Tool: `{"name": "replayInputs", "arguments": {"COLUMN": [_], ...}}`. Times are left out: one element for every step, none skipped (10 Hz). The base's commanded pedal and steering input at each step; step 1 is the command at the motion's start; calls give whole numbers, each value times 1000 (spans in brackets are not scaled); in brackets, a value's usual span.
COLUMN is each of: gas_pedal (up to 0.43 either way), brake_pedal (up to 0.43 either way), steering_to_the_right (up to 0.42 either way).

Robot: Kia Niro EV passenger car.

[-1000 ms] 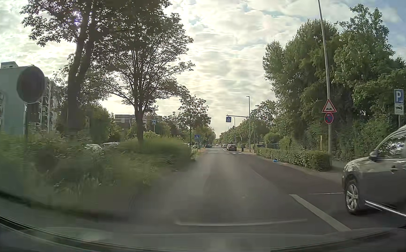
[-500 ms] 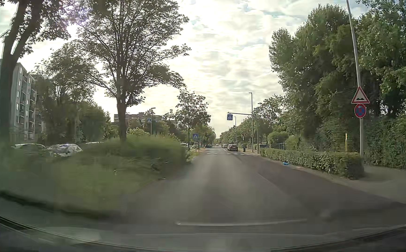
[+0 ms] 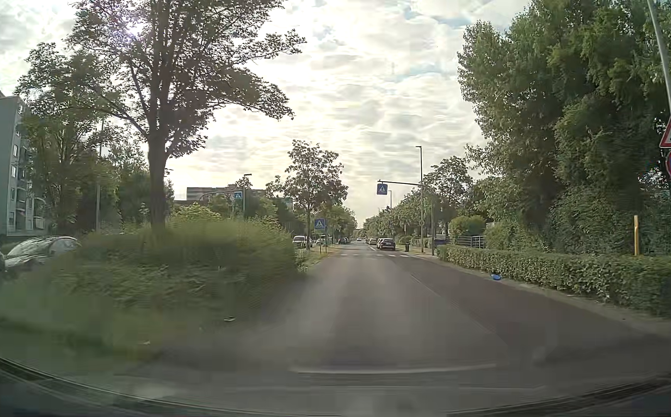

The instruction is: Follow the waypoints while adhering to traffic rules and regulations

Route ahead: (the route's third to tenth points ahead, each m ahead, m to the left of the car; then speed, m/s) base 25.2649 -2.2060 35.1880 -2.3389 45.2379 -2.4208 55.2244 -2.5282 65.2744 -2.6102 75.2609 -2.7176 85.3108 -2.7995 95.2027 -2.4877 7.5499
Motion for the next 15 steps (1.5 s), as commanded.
{"name": "replayInputs", "arguments": {"gas_pedal": [28,28,28,28,20,8,0,0,0,0,0,0,0,0,0], "brake_pedal": [30,30,30,30,30,30,30,30,30,30,30,30,30,30,30], "steering_to_the_right": [0,0,0,0,0,0,0,0,0,0,0,0,0,0,0]}}
